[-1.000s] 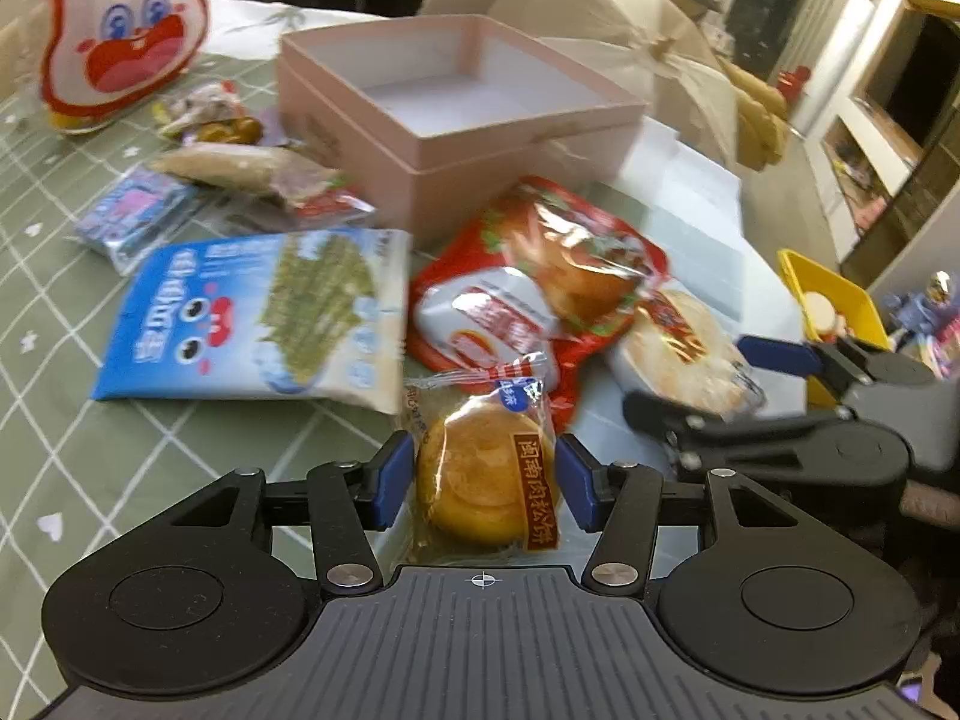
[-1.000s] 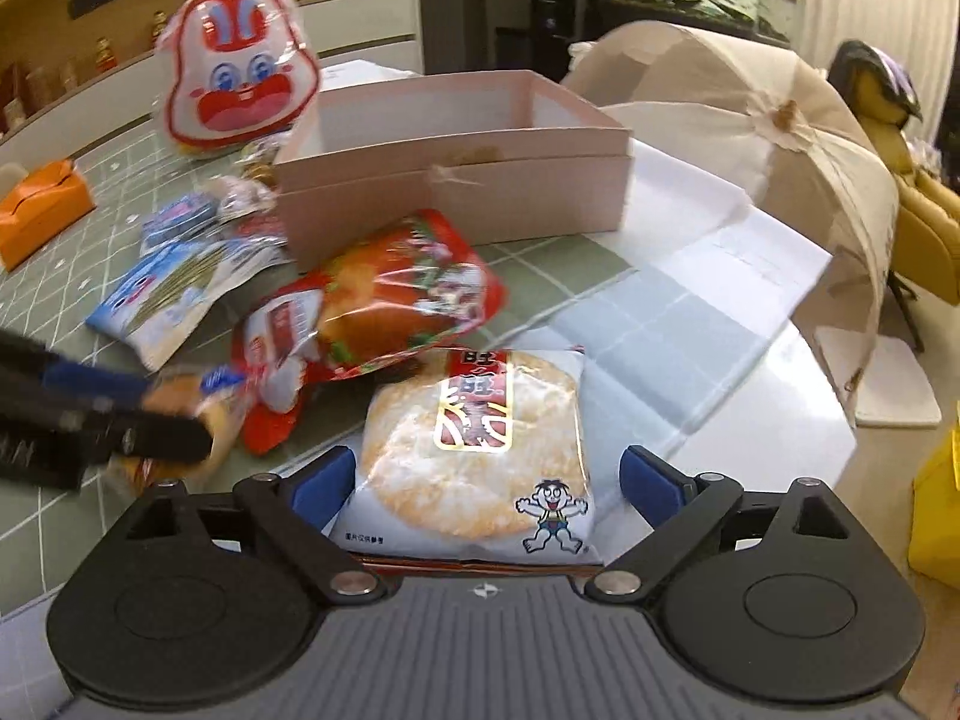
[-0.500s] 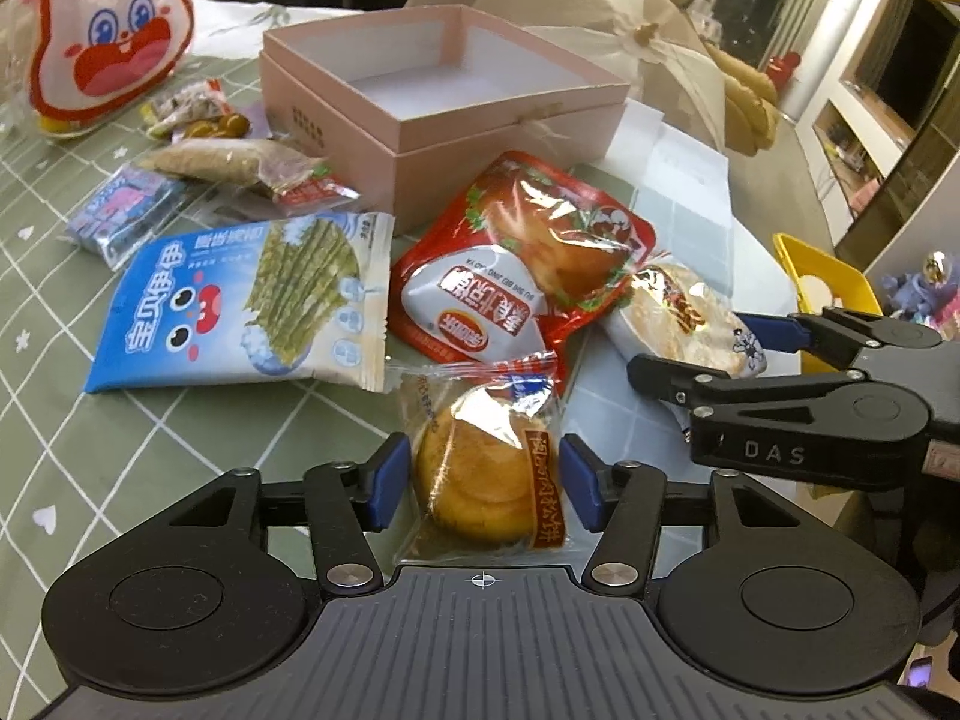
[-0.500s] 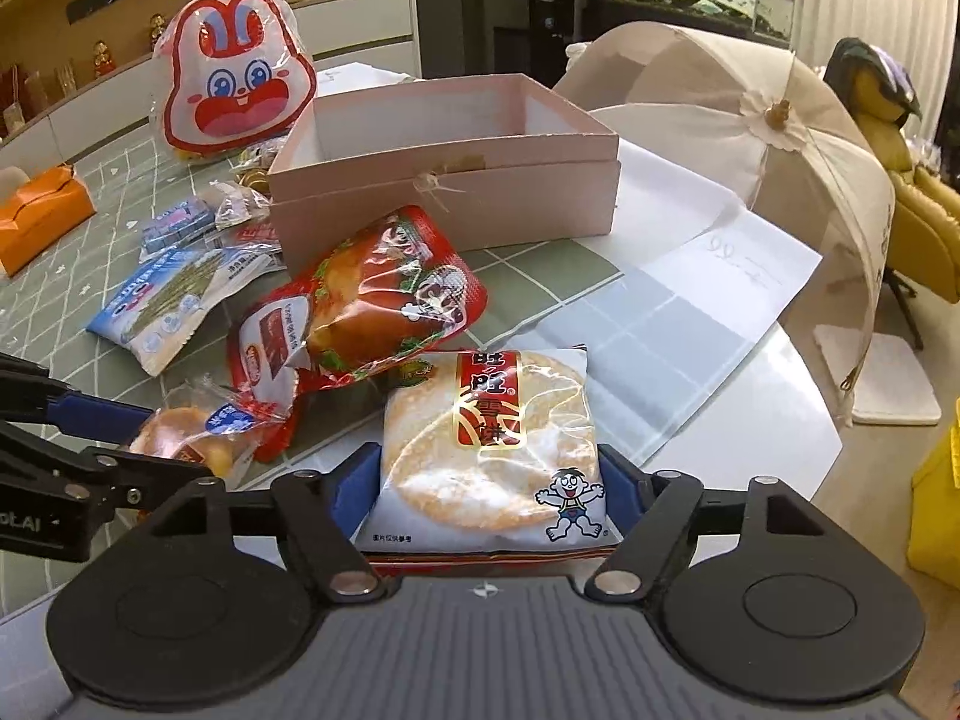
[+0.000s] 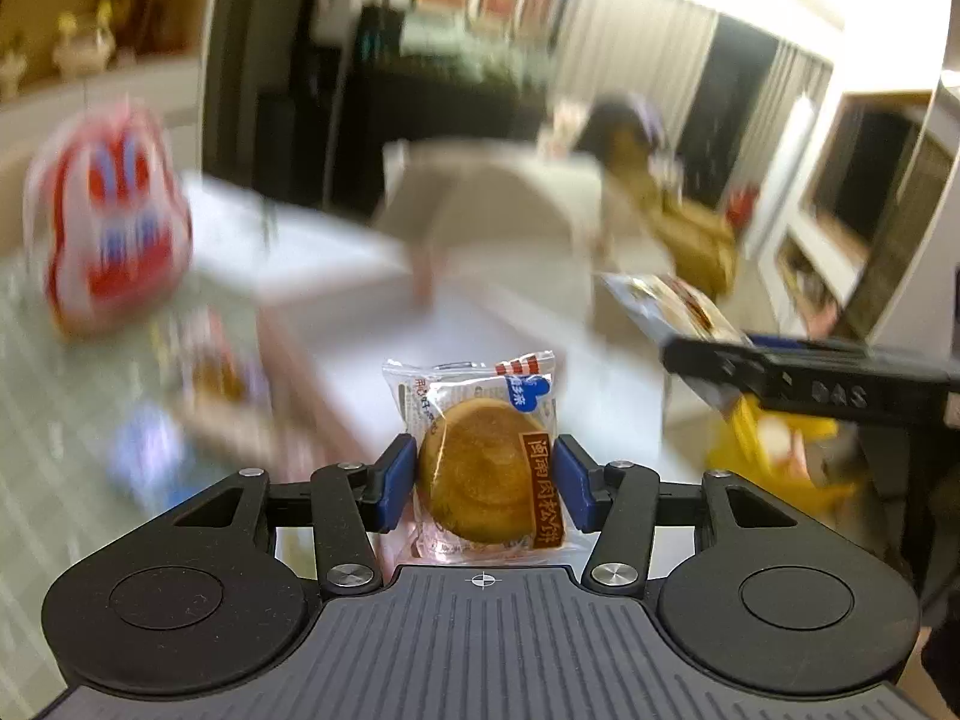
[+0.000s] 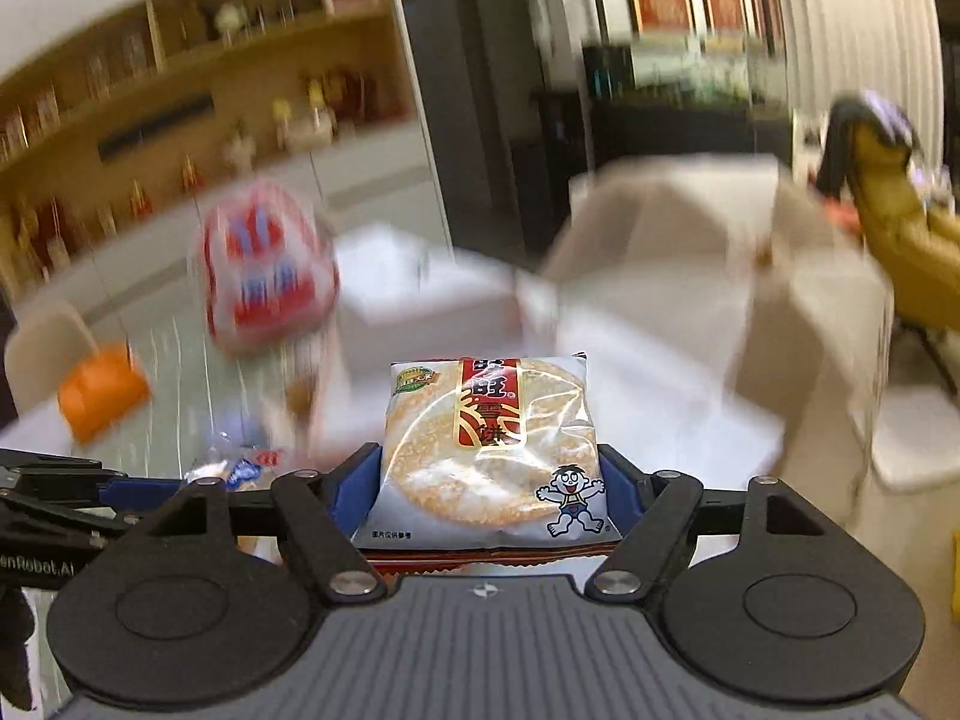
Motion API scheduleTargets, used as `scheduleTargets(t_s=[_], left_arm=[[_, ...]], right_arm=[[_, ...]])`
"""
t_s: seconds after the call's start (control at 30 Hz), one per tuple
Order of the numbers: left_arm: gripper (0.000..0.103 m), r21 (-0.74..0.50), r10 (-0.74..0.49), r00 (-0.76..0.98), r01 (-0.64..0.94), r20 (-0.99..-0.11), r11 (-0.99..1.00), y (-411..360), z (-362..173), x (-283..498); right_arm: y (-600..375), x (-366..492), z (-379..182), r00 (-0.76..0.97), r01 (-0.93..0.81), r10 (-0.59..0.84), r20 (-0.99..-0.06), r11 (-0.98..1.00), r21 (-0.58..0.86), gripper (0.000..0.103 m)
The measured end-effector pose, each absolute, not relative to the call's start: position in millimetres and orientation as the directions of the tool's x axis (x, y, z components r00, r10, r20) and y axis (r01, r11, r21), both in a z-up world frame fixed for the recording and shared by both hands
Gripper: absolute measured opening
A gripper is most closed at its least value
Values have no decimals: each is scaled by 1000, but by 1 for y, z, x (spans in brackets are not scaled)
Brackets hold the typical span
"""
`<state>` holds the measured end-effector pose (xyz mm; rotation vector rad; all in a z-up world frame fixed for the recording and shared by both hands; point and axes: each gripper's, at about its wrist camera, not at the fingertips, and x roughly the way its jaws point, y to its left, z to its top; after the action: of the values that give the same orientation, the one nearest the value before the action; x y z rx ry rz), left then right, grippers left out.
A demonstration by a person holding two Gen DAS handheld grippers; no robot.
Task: Organize snacks
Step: 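Carry both packets into the pink box and open both tools to release them, then grasp the blue seaweed packet with the left tool while the right tool grasps the red chicken packet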
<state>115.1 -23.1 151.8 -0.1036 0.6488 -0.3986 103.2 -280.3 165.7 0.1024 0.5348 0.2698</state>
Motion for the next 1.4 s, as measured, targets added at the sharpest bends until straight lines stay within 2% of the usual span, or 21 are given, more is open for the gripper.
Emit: scheduleTargets(t_s=[0.07,0.13,0.23,0.3,0.37,0.47,0.53,0.7,0.8,0.87,0.93,0.97,1.0,1.03,1.1,1.2,1.27,1.4], left_arm=[[56,-272,-412,734,312,-540,910,-16,167,154],[56,-365,-461,689,294,-559,883,-10,160,208],[57,-455,-501,557,233,-663,860,-14,108,297],[53,-394,-422,551,176,-720,902,-17,78,327],[53,-345,-380,595,178,-708,921,-17,68,336],[53,-380,-388,619,153,-683,912,-6,66,335],[53,-371,-373,640,146,-671,917,1,72,323],[53,-358,-372,714,180,-592,916,22,95,255],[53,-391,-382,736,171,-559,904,31,91,202],[53,-380,-370,732,163,-572,910,30,79,177],[53,-376,-378,672,157,-637,913,23,61,173],[53,-371,-375,634,146,-676,917,19,50,174],[53,-362,-370,618,145,-694,921,15,44,176],[53,-343,-361,617,152,-700,927,12,41,177],[53,-297,-334,625,167,-706,940,5,41,180],[53,-272,-329,596,186,-733,944,-3,44,185],[52,-261,-331,575,204,-748,944,-6,45,181],[50,-269,-350,541,226,-764,936,-6,35,170]], right_arm=[[-279,131,188,831,-246,294,-472,956,162,75],[-270,166,195,829,-264,290,-478,957,124,75],[-252,214,171,785,-272,288,-548,956,113,75],[-238,240,141,754,-268,285,-592,956,120,75],[-229,255,114,737,-255,289,-611,956,144,76],[-221,277,80,632,-241,350,-691,937,255,77],[-223,281,70,591,-210,383,-709,923,323,77],[-238,241,86,698,-178,319,-641,945,276,77],[-256,194,89,759,-124,253,-600,961,248,87],[-262,169,74,743,-105,257,-618,957,271,87],[-262,159,55,698,-109,281,-659,951,291,87],[-258,158,44,675,-104,277,-684,953,283,86],[-255,158,37,666,-104,271,-695,956,273,80],[-251,159,33,667,-112,268,-695,959,262,75],[-240,166,27,674,-123,252,-694,965,231,73],[-228,176,23,635,-168,284,-718,958,230,58],[-218,168,26,624,-208,304,-720,953,221,55],[-214,136,25,585,-276,387,-713,921,274,54]])
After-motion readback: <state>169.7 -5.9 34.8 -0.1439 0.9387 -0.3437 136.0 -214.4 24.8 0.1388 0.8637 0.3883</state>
